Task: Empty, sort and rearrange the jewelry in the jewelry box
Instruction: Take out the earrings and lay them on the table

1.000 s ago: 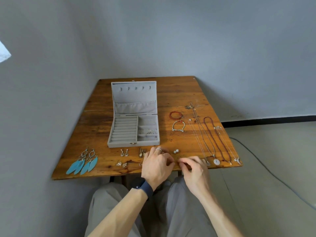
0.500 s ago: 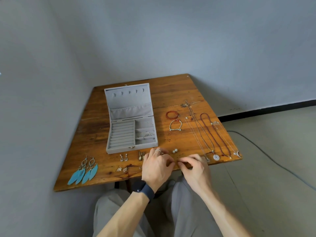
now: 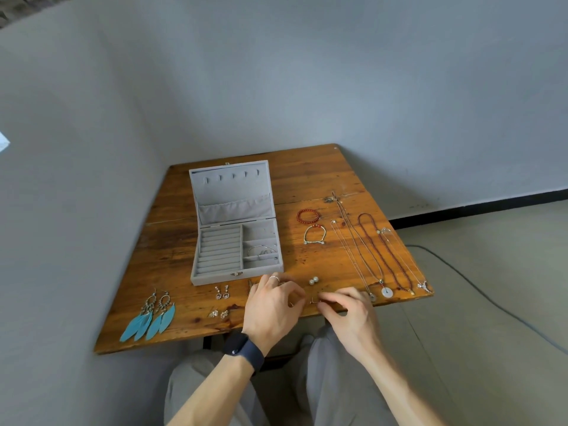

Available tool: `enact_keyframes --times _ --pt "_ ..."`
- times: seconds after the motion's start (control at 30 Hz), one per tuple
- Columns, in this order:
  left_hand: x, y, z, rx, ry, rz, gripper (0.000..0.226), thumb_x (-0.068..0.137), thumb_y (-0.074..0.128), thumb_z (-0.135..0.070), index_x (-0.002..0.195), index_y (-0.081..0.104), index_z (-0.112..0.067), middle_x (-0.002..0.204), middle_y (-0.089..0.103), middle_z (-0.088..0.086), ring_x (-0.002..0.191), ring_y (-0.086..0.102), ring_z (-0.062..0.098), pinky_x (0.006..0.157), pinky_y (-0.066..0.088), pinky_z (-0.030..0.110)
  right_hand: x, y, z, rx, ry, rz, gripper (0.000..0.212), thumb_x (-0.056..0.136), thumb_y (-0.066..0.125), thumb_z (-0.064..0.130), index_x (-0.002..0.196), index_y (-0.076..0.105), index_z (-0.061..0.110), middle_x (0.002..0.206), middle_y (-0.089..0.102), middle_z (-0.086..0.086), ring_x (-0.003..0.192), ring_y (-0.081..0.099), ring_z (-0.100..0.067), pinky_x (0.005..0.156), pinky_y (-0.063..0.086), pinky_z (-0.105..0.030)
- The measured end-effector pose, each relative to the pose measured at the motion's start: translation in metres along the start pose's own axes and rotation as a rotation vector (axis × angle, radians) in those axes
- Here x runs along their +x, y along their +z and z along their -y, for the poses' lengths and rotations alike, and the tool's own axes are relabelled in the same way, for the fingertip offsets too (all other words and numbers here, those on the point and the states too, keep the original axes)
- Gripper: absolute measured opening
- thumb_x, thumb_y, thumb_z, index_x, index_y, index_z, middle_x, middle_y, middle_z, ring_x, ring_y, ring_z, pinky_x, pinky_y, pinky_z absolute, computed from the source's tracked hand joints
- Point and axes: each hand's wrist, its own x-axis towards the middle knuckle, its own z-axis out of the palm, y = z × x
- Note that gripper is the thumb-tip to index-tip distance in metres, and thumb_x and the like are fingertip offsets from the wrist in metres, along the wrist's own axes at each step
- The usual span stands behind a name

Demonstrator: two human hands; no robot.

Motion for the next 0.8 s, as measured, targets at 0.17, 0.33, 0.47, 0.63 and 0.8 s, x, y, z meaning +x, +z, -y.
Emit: enact_keyframes --times 0.17,0.33,0.47,0.63,0.8 --pt "0.000 -0.029 0.044 -0.049 -0.050 -0.198 0.017 0.091 0.067 -0.031 0.108 0.070 -0.029 0.117 0.063 -0.007 0.107 0.055 0.015 0.081 0.047 0.029 -0.002 -0.004 0.002 0.018 0.007 0.029 0.024 0.085 0.076 0.041 0.108 0.077 0.034 0.100 0.054 0.025 0.102 0.048 -0.003 0.073 0.036 -0.010" --pt "0.016 -0.052 0.105 0.043 -0.191 -0.224 0.042 0.098 0.057 -0.029 0.136 0.056 -0.013 0.141 0.055 0.014 0.132 0.049 0.033 0.103 0.047 0.048 0.000 -0.011 0.007 0.014 0.017 0.086 0.023 0.086 0.075 0.037 0.109 0.077 0.033 0.103 0.056 0.022 0.105 0.049 -0.004 0.079 0.035 -0.008" --pt "0.025 -0.044 0.136 0.079 -0.262 0.048 0.058 0.106 0.030 -0.042 0.157 0.025 -0.017 0.165 0.021 0.006 0.152 0.016 0.023 0.122 0.019 0.049 0.000 -0.024 0.013 0.000 0.031 0.152 0.023 0.089 0.073 0.033 0.111 0.074 0.034 0.108 0.055 0.022 0.104 0.055 -0.009 0.084 0.049 -0.024" --pt "0.019 -0.026 0.138 0.057 -0.276 0.038 0.060 0.106 0.014 -0.045 0.159 0.016 -0.018 0.167 0.010 -0.002 0.154 0.003 0.014 0.124 0.009 0.044 0.010 -0.030 0.039 -0.065 -0.094 0.092 0.018 0.092 0.068 0.030 0.108 0.072 0.036 0.106 0.055 0.031 0.100 0.057 -0.005 0.088 0.051 -0.034" --pt "0.019 -0.026 0.139 0.050 -0.285 0.043 0.058 0.106 0.013 -0.045 0.160 0.011 -0.022 0.167 0.006 -0.007 0.153 -0.001 0.009 0.123 0.005 0.043 0.052 -0.004 0.084 -0.145 -0.281 0.181 0.020 0.094 0.063 0.035 0.114 0.069 0.035 0.109 0.057 0.025 0.102 0.057 -0.004 0.087 0.051 -0.028"
